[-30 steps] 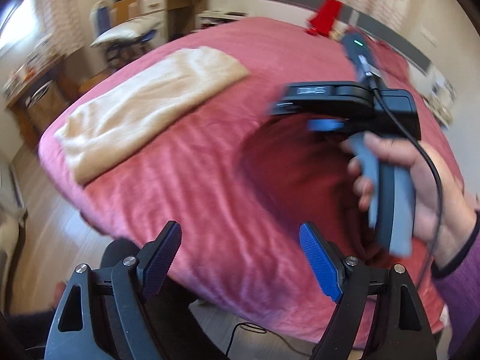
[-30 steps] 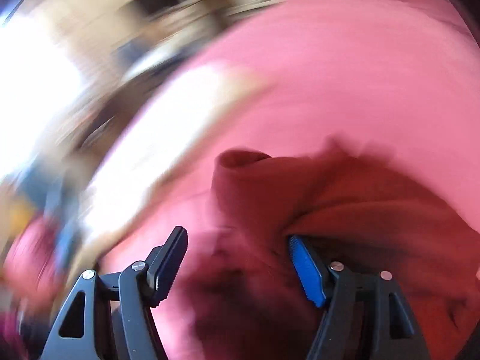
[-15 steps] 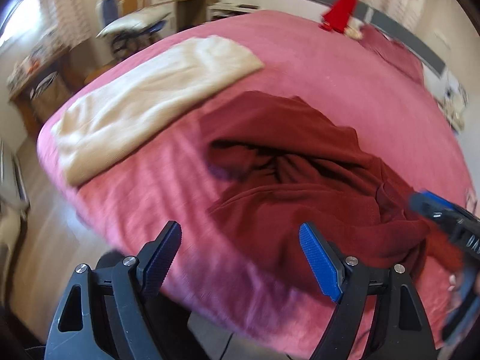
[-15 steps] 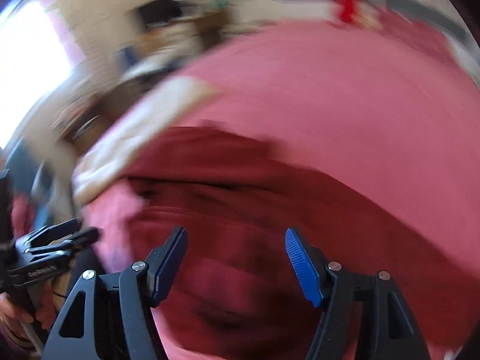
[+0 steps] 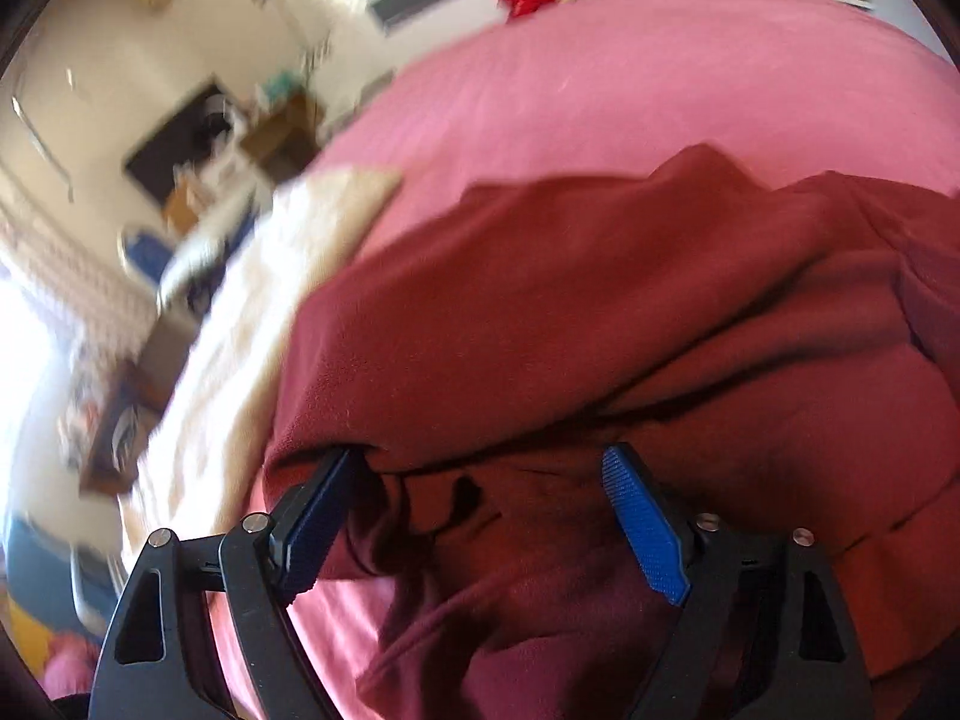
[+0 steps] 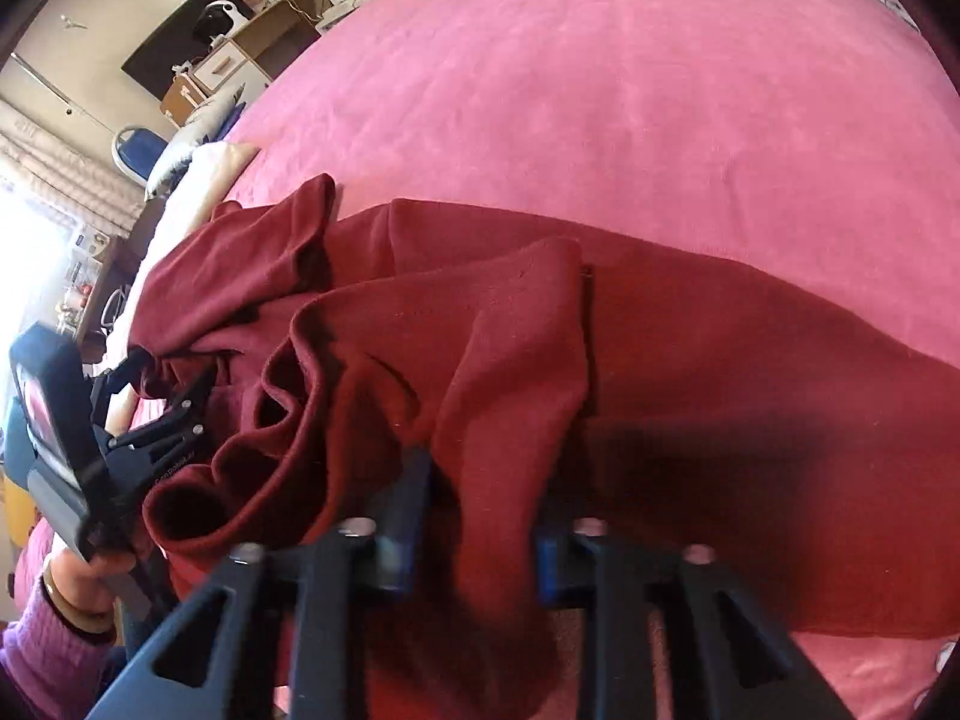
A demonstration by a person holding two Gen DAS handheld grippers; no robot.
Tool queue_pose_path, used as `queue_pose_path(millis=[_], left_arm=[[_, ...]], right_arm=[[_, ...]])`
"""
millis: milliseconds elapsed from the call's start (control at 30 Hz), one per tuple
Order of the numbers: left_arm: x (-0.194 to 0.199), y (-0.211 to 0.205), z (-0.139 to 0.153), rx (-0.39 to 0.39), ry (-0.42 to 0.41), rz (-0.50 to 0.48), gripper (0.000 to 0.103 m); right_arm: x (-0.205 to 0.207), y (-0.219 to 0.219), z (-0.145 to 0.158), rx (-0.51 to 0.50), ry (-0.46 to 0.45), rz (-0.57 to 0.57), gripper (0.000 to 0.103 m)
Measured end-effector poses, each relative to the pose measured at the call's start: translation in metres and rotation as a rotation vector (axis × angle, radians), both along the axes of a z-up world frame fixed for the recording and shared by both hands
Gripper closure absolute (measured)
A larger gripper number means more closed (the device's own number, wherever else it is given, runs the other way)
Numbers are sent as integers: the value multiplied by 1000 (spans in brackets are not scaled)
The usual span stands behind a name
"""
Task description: Fold clothes
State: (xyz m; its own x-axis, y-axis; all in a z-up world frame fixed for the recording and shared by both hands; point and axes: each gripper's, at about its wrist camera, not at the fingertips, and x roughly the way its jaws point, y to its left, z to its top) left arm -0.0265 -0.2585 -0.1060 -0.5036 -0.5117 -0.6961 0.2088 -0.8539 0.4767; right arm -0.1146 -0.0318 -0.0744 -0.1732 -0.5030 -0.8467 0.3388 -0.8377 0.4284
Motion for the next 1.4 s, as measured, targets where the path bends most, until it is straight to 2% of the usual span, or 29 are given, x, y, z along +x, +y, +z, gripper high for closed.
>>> queue_pose_path(millis=[200,300,433,533,633,700,800,933,1000,1033,1100,1167,1267,1400], left_arm=[[23,-13,12,132,-38,-47,19],[36,-16,18,151,-65,-72,19],[56,-20,28,207,-84,-94,19],[76,-30,41,296,-69,-67,19],[98,-31,46,358,-51,-41,19],[113,-30,49,373,-39,-25,19],[136,-24,52,380,-3,9,19],[147,-31,50,422,43,94,19],[153,-35,50,465,60,124,19],[155,-36,51,484,68,137,19],[154,-37,53,503,75,147,19],[146,-36,55,502,81,149,19],[128,-35,61,481,85,153,19],[91,-32,72,450,85,131,19]], right_arm=[[-5,26,14,-295,-89,-56,95],[0,30,27,-364,-78,-25,95],[15,18,57,-500,-52,115,95],[39,4,89,-580,0,281,95],[73,-12,111,-552,50,468,95],[95,-22,111,-519,55,561,94],[115,-29,85,-432,11,600,92],[142,-39,50,-316,-48,651,90],[156,-44,33,-258,-78,675,76],[163,-46,24,-229,-92,688,76],[160,-39,15,-180,-91,638,75],[147,-29,18,-189,-65,556,72],[114,-9,40,-226,16,391,68],[67,-22,62,-87,154,273,66]])
